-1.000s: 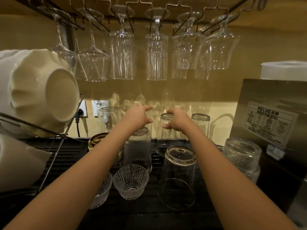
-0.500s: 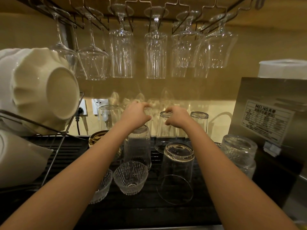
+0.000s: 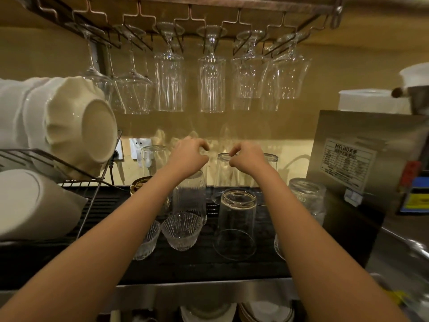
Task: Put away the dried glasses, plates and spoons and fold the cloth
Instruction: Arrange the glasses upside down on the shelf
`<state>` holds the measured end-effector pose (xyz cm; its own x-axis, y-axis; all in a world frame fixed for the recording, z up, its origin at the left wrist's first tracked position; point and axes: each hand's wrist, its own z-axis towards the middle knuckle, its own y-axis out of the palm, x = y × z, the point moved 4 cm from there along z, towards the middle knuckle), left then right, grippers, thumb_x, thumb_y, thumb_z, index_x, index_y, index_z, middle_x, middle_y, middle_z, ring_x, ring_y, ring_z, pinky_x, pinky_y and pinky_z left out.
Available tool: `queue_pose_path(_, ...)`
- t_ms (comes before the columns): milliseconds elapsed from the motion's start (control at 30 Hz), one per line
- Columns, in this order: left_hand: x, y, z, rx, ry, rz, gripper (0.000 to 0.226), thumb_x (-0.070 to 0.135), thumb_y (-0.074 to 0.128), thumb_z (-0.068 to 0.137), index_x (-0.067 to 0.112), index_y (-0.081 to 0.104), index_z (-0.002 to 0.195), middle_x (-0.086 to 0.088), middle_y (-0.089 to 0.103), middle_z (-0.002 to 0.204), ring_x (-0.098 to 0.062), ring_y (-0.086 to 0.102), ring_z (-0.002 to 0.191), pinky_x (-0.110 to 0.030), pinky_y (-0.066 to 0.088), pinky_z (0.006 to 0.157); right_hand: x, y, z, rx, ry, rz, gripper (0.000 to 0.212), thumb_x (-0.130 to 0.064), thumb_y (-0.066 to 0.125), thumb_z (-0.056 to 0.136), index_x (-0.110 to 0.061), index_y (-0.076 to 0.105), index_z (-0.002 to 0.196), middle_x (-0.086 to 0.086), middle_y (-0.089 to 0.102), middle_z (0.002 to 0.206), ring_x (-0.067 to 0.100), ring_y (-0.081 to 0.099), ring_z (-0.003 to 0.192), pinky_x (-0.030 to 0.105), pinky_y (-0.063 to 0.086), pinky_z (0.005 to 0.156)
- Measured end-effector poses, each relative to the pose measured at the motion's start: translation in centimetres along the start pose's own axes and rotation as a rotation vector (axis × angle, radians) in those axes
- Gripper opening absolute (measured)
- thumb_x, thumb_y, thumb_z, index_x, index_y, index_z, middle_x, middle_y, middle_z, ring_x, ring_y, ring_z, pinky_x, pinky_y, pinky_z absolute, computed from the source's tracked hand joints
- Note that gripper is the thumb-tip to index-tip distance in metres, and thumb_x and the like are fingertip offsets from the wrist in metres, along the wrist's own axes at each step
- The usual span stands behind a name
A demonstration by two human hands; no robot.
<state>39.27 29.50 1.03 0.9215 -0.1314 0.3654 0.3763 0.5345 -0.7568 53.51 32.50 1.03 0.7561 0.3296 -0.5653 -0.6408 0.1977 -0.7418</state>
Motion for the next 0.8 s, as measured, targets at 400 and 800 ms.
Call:
queue_pose_path(400,5.0,-1.2,-5.5,-0.097,0.052,-0.190,0.019,0.015,0.059,0.086,0.013,0.067,0.103,-0.007,0.061,0.120,-0.022,0.055,0.110,-0.029,0.041,0.089,-0.3,-4.2,-6.9,0.147,-0.065,-0.052,0.032,-0.007,0.056,0.084,-0.015,0.059,0.115,0.009,0.061,0.115,0.026,0.057,0.104,0.034,0.048,0.082)
queue_pose_path(800,6.4,1.8,-8.9,-0.299,0.048,-0.280,0.026,0.027,0.058,0.089,0.016,0.065,0.112,-0.009,0.064,0.110,-0.020,0.059,0.097,-0.029,0.046,0.085,5.4,-6.2,-10.9,0.289,0.094,-0.142,0.039,-0.016,0.056,0.084,-0.010,0.050,0.121,0.014,0.054,0.118,0.033,0.049,0.111,0.043,0.044,0.092)
